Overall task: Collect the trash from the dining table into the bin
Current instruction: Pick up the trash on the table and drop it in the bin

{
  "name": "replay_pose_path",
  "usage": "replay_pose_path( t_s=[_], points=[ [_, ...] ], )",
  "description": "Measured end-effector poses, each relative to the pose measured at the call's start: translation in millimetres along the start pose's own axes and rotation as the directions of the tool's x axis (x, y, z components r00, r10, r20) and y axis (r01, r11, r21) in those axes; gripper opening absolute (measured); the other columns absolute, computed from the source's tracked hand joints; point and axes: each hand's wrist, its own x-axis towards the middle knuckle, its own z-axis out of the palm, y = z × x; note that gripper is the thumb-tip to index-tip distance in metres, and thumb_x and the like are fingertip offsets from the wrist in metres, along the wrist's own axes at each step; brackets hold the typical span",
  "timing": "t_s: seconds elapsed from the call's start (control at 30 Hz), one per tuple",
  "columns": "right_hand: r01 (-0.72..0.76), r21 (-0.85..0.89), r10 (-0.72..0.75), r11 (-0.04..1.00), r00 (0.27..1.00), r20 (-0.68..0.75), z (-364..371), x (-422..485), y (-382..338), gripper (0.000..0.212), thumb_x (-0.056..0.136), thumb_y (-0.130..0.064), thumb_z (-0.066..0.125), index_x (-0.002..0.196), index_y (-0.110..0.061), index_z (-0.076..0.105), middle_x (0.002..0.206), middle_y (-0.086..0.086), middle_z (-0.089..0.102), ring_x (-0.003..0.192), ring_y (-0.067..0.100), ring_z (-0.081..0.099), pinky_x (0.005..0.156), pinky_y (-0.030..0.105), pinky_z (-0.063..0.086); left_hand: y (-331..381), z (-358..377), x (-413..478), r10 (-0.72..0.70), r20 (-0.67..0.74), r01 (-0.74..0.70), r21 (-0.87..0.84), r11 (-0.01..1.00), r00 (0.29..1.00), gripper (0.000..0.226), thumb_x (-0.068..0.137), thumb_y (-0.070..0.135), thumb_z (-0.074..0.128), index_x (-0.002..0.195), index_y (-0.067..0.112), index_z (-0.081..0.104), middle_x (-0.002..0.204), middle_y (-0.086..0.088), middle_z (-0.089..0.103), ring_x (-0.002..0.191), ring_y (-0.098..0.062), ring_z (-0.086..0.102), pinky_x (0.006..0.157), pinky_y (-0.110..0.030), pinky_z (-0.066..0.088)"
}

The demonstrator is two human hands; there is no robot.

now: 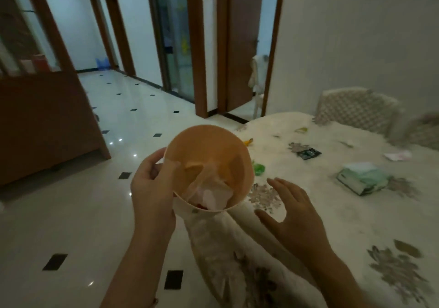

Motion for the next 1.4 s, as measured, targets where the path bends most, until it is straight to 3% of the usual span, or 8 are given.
replay_pose_path(
  t_s=[0.47,0.63,0.9,1.03,1.13,1.23,1.33,1.4],
  points=[
    [-0.391,-0.196,0.398,0.899,0.917,-0.004,19,43,138,0.059,0.078,-0.035,0.066,0.129,-0.018,0.043,0.135,0.006,0.048,0.126,0.024,0.039,0.103,0.034,0.035,-93,164,60,-0.118,0.403,0.028,0.222,0.975,0.908,0.024,0.085,0.022,0.061,0.109,0.020,0.059,0.081,-0.003,0.064,0.076,-0.017,0.061,0.072,-0.034,0.054],
    [-0.525,-0.180,0.549,0.832,0.827,0.123,51,65,193,0.059,0.085,-0.032,0.057,0.136,-0.016,0.031,0.146,0.006,0.032,0.134,0.021,0.026,0.107,0.032,0.028,-130,193,63,-0.172,0.393,0.048,0.307,0.951,0.903,0.025,0.085,0.020,0.061,0.110,0.020,0.060,0.081,-0.008,0.065,0.078,-0.023,0.061,0.073,-0.038,0.054],
    [-0.517,-0.170,0.544,0.839,0.794,0.270,113,105,239,0.052,0.093,-0.022,0.042,0.140,-0.021,0.019,0.153,0.009,0.012,0.138,0.027,0.016,0.110,0.037,0.024,-161,209,73,-0.235,0.316,0.103,0.383,0.918,0.919,0.020,0.084,0.019,0.062,0.101,0.029,0.058,0.084,-0.009,0.065,0.081,-0.026,0.061,0.074,-0.037,0.053],
    [-0.487,-0.098,0.489,0.868,0.802,0.342,134,109,254,0.031,0.092,-0.019,0.033,0.121,-0.026,0.044,0.137,0.015,0.043,0.127,0.035,0.038,0.105,0.051,0.034,-164,210,76,-0.232,0.299,0.101,0.397,0.912,0.926,0.021,0.084,0.018,0.061,0.089,0.038,0.056,0.080,-0.012,0.062,0.077,-0.026,0.059,0.068,-0.034,0.052],
    [-0.503,-0.077,0.506,0.861,0.831,0.230,136,106,256,0.025,0.088,-0.006,0.043,0.110,-0.012,0.054,0.118,0.021,0.055,0.109,0.038,0.049,0.093,0.049,0.044,-164,210,76,-0.224,0.306,0.093,0.389,0.917,0.925,0.018,0.086,0.018,0.059,0.101,0.028,0.058,0.075,-0.013,0.059,0.073,-0.025,0.057,0.064,-0.028,0.049],
    [-0.458,0.007,0.457,0.889,0.886,-0.079,115,112,240,0.029,0.086,-0.002,0.053,0.115,-0.003,0.055,0.118,0.022,0.055,0.110,0.035,0.049,0.092,0.036,0.040,-163,209,75,-0.228,0.325,0.094,0.380,0.920,0.918,0.019,0.085,0.017,0.059,0.102,0.026,0.058,0.075,-0.011,0.059,0.072,-0.024,0.057,0.063,-0.028,0.049],
    [-0.321,0.222,0.381,0.921,0.863,-0.332,74,129,205,0.027,0.083,-0.010,0.062,0.109,-0.009,0.058,0.107,0.009,0.058,0.099,0.014,0.051,0.083,0.016,0.037,-160,211,73,-0.234,0.362,0.101,0.350,0.931,0.902,0.020,0.084,0.017,0.061,0.094,0.034,0.057,0.078,-0.016,0.059,0.074,-0.027,0.057,0.067,-0.038,0.052],
    [-0.177,0.261,0.263,0.949,0.902,-0.343,50,135,178,0.027,0.081,-0.022,0.063,0.105,-0.012,0.059,0.101,-0.001,0.057,0.092,0.002,0.050,0.079,0.009,0.040,-158,214,70,-0.240,0.385,0.104,0.340,0.935,0.891,0.024,0.084,0.016,0.060,0.087,0.039,0.055,0.082,-0.015,0.061,0.076,-0.027,0.058,0.069,-0.039,0.053]
  ],
)
